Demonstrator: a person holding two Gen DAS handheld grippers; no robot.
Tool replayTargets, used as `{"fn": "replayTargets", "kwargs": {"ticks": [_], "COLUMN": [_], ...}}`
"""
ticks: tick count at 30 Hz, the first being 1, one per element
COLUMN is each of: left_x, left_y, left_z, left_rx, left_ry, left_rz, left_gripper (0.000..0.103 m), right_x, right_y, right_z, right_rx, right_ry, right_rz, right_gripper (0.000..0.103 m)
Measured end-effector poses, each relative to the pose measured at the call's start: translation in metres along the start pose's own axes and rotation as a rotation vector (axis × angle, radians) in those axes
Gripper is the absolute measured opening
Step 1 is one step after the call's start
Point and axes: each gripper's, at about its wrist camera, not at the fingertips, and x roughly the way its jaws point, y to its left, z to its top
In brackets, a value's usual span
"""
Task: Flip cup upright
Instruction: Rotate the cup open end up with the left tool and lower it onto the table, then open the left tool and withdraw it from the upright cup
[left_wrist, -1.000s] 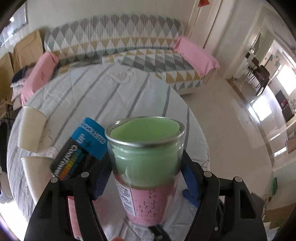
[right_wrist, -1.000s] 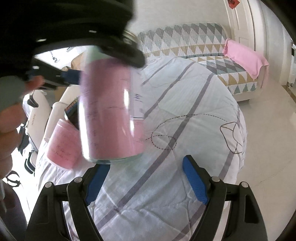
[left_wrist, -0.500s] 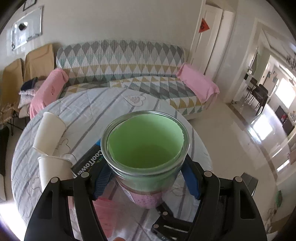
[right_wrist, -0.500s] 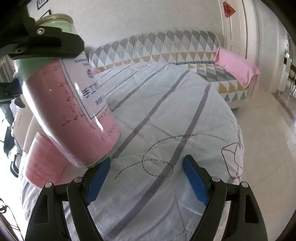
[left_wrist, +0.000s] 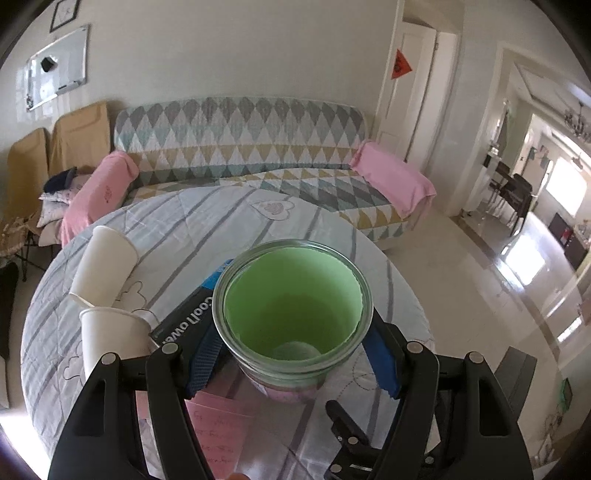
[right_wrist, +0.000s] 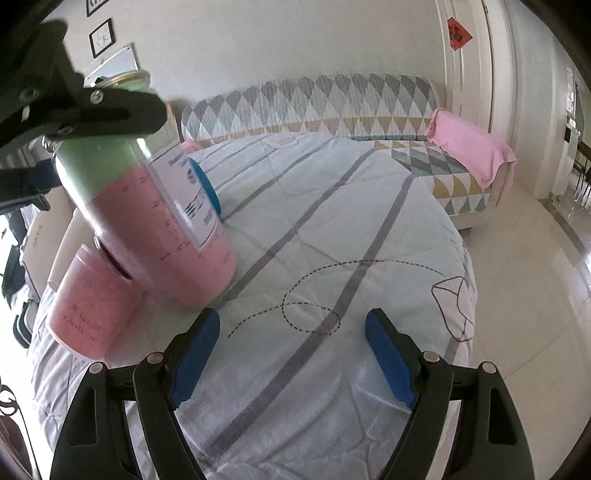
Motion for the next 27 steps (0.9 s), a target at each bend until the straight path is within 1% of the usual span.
{"fn": "replayTargets", "kwargs": {"ticks": [9,10,12,14,16,20,24,27], "left_x": [-0.002,-0.003,-0.006,-0.011,-0.016,-0.020,-0.030,-0.042], "left_y": [0.000,-0.001,-0.003,-0.004,-0.003,0.000,0.007,0.013], "left_z": [-0.004,-0.004,-0.003,-0.003,-0.003,-0.003,-0.007,-0.012], "left_rx": [0.025,0.026,0.032,0.040,0.046,0.040,0.035,0.042], "left_ry": [0.010,0.009,0.006,-0.011,-0.026,-0.014,-0.010,-0.026], "left_rz": [-0.014,-0.022,-0.035,-0.036,-0.026,-0.023,-0.025,-0.026], "left_gripper": [0.073,0.075,0.088,0.097,0.097,0.097,0.097,0.098], "right_x": [-0.006,-0.006,-0.006,-0.006,-0.007,-0.012,-0.020,-0.026], "right_y": [-0.004,-0.003,-0.003,-0.003,-0.003,-0.004,-0.002,0.001], "right_z": [-0.001,-0.001,-0.001,0.000,0.000,-0.001,-0.001,-0.001], "right_rx": [0.044,0.045,0.048,0.055,0.060,0.070,0.078,0.077], "right_ry": [-0.008,-0.005,-0.006,-0.005,-0.002,-0.002,-0.015,-0.030], "right_rz": [0.021,0.019,0.019,0.023,0.028,0.033,0.037,0.037], "right_gripper": [0.082,0.082,0.082,0.082,0.082,0.082,0.082,0.082]}}
